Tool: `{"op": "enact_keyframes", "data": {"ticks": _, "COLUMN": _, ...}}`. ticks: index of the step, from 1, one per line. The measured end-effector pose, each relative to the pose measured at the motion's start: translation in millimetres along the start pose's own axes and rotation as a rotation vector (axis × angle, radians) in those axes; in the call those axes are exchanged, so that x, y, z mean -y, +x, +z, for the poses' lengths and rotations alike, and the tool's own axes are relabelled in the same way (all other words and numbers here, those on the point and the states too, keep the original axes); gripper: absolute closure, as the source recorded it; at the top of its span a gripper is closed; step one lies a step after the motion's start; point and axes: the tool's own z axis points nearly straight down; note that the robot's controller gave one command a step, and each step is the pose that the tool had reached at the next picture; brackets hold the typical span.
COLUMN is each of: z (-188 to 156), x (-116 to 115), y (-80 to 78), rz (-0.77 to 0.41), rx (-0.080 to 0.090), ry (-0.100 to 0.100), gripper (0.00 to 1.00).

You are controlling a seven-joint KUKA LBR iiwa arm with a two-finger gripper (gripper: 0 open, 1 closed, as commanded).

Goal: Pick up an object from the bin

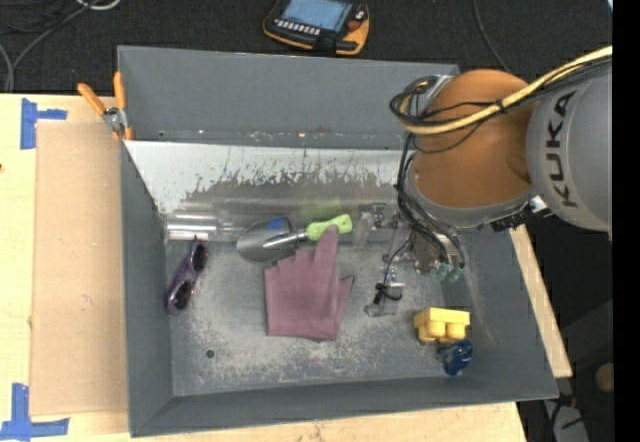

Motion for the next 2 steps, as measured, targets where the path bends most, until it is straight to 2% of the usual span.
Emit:
{"op": "enact_keyframes", "data": {"ticks": 1, "z": 0, "x": 0, "y": 0.0, "rz": 0.0, "rx": 0.0, "ry": 0.0, "gripper": 0.0}}
{"op": "enact_keyframes", "data": {"ticks": 2, "z": 78, "x": -55, "y": -4.1, "rz": -0.096, "rx": -0.007, "ry": -0.002, "gripper": 0.0}}
